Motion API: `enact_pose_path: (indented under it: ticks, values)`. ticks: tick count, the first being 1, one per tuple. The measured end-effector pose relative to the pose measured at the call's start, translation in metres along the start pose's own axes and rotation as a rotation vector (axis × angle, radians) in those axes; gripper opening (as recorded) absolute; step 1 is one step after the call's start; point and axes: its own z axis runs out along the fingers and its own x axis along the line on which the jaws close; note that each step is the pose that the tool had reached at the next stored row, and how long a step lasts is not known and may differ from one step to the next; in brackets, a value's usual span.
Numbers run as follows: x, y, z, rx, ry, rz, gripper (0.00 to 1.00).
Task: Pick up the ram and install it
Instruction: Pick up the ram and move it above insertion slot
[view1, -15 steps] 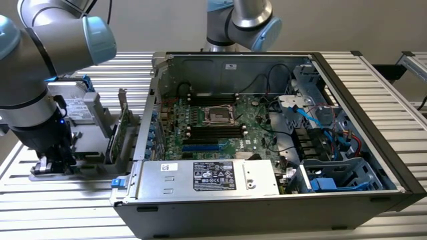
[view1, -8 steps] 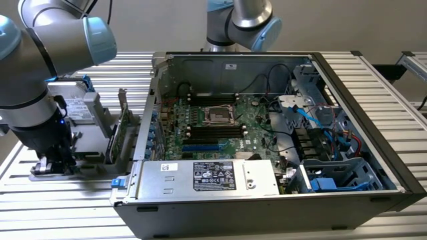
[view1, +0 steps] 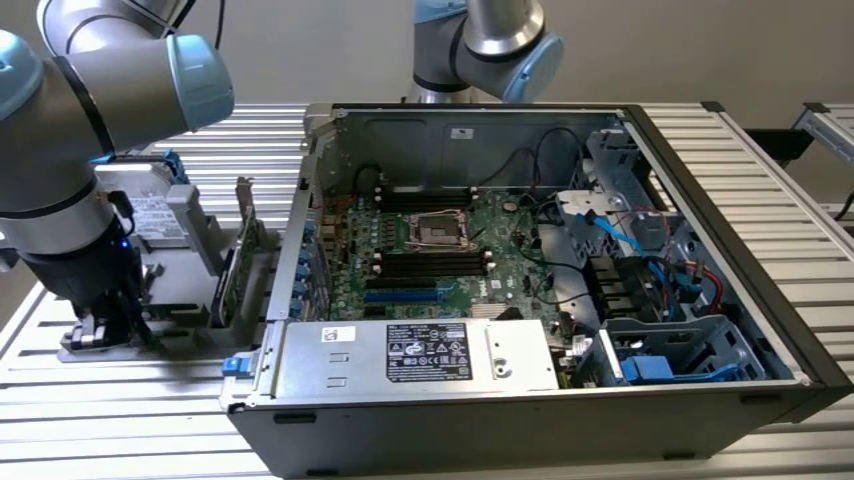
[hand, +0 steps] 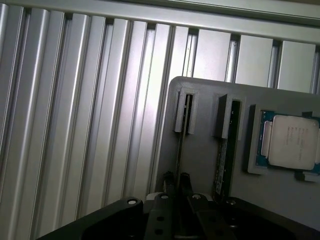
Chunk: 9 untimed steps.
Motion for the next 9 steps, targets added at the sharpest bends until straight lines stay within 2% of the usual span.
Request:
enact_pose_path:
  ticks: [9]
  values:
    - [0.0000,0.0000,0.0001,-0.0002,0.0017,0.000,0.15]
